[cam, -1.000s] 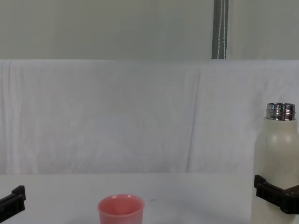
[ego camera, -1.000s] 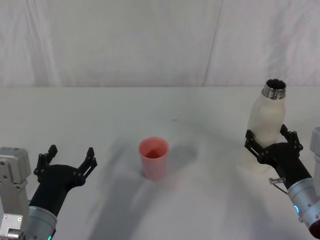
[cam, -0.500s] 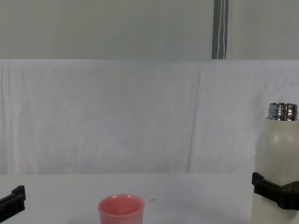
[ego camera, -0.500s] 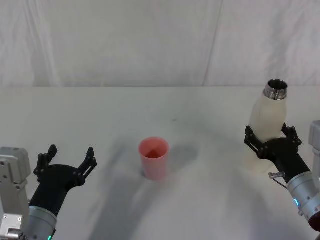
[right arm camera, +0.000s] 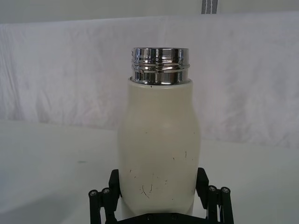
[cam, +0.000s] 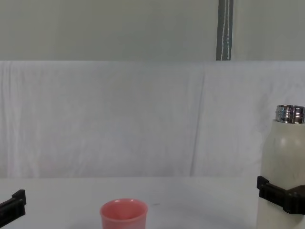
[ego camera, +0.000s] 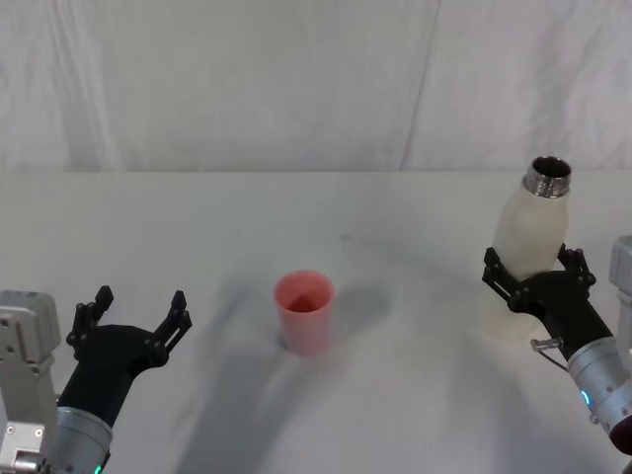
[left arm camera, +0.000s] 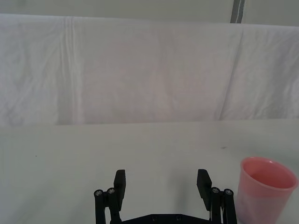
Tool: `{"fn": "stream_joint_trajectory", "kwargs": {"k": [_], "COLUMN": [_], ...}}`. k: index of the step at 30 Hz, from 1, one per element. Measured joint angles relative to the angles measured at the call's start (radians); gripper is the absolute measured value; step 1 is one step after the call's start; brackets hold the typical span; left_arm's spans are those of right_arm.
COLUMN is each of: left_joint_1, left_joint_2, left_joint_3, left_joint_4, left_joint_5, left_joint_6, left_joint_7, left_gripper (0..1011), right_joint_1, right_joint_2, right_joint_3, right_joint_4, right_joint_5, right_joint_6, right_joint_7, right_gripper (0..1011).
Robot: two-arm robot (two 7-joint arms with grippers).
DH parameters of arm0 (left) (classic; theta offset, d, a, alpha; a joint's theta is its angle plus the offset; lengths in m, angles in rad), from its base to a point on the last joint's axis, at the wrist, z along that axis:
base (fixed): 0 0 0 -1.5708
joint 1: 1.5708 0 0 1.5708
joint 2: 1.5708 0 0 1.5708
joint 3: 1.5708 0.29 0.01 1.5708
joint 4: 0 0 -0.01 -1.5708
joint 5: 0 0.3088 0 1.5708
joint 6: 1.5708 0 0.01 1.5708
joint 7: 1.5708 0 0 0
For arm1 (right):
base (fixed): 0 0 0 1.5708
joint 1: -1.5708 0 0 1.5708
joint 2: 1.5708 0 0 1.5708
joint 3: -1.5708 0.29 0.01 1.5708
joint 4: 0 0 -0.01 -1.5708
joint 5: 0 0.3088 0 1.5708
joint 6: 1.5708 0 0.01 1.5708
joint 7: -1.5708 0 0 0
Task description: Grasp the thermos with one hand and pour water into the cup lid.
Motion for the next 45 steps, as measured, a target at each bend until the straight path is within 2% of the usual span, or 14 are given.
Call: {"fn": "stream_joint_trajectory", "kwargs": {"k": [7,12,23,39,45], "left_joint_1": [0.0,0.0,0.0,0.0,0.0], "left_joint_2": [0.0,0.0,0.0,0.0,0.0], "left_joint_3": [0.0,0.0,0.0,0.0,0.0], "left_joint_4": [0.0,0.0,0.0,0.0,0.0], "left_joint_5": [0.0,0.0,0.0,0.0,0.0], "left_joint_6": [0.0,0.0,0.0,0.0,0.0], "left_joint_7": [0.0,0.0,0.0,0.0,0.0], "left_gripper": [1001,1001,1001,1001,1001], "right_joint_1": [-0.001,-0.001,-0.003,0.004,0.013], "right_joint_2": [0.0,0.0,0.003,0.047,0.074], "right_joint_3": [0.0,0.0,-0.001,-0.037,-0.056], "right_joint_4": [-0.001,-0.002,-0.008,-0.082,-0.111], "right_joint_5": [0.0,-0.001,-0.005,-0.099,-0.169], "right_joint_6": [0.0,0.0,0.001,0.019,0.033], "right_joint_7": [0.0,-0.001,-0.002,-0.009,-0.019], "right_gripper": [1003,950,950,950,950]}}
